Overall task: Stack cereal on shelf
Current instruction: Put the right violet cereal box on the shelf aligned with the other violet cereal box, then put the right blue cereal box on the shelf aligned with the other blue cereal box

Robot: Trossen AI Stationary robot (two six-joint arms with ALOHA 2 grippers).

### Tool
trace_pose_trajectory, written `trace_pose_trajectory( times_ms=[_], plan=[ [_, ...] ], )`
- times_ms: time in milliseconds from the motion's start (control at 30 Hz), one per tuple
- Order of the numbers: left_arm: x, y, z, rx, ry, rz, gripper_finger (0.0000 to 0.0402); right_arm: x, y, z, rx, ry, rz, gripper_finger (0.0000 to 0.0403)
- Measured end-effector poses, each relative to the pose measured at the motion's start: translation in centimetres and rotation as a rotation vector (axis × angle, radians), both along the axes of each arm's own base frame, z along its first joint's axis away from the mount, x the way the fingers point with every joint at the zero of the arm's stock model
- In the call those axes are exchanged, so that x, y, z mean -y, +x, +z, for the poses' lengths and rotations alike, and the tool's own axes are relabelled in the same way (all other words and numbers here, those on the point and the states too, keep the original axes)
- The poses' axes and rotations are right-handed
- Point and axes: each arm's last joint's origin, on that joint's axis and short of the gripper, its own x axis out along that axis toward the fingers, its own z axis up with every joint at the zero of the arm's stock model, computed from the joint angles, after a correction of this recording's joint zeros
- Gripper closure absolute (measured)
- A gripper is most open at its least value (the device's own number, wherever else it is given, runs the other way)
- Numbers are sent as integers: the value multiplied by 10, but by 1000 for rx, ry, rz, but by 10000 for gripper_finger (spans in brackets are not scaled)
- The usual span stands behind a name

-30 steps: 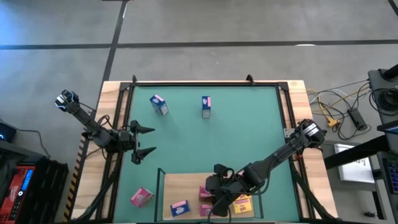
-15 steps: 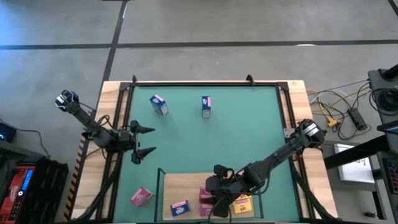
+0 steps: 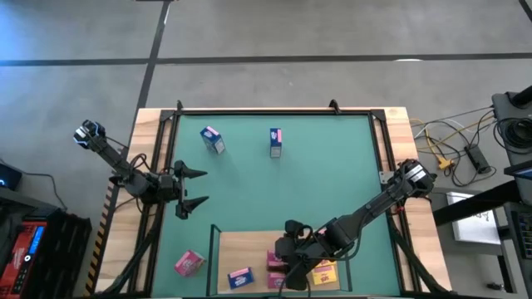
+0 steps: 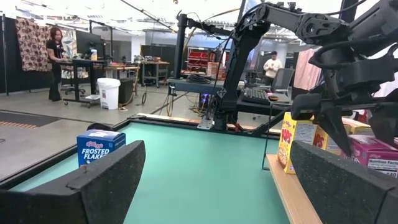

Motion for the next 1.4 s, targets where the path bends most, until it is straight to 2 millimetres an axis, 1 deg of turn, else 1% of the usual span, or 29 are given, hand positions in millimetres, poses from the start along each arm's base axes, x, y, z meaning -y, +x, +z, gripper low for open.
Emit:
trace_pose_trajectory(
  times_ms=[133, 267, 500, 867, 967, 1067, 1133, 1267, 1400],
  plan=[
    [0, 0, 0, 0, 0, 0, 18, 0, 0, 0, -1, -8, 8, 137],
    [0, 0, 0, 0, 0, 0, 18, 0, -1, 2, -2, 7, 19, 127],
    [0, 0, 0, 0, 0, 0, 18, 2, -5, 13, 17, 27, 27, 128],
    [0, 0, 0, -4, 3, 0, 18, 10, -16, 34, 55, 3, 65, 136],
    [0, 0, 0, -4, 4, 0, 18, 12, -19, 39, 69, -29, 89, 138],
    [0, 0, 0, -4, 3, 0, 18, 19, -23, 46, 75, -49, 115, 138],
    [0, 0, -1, -4, 4, 0, 18, 26, -26, 57, 100, -54, 130, 138],
    [0, 0, -1, -4, 4, 0, 18, 45, -40, 80, 130, -78, 137, 140],
    [0, 0, -1, -6, 5, 0, 18, 66, -59, 101, 130, -106, 136, 138]
  ],
)
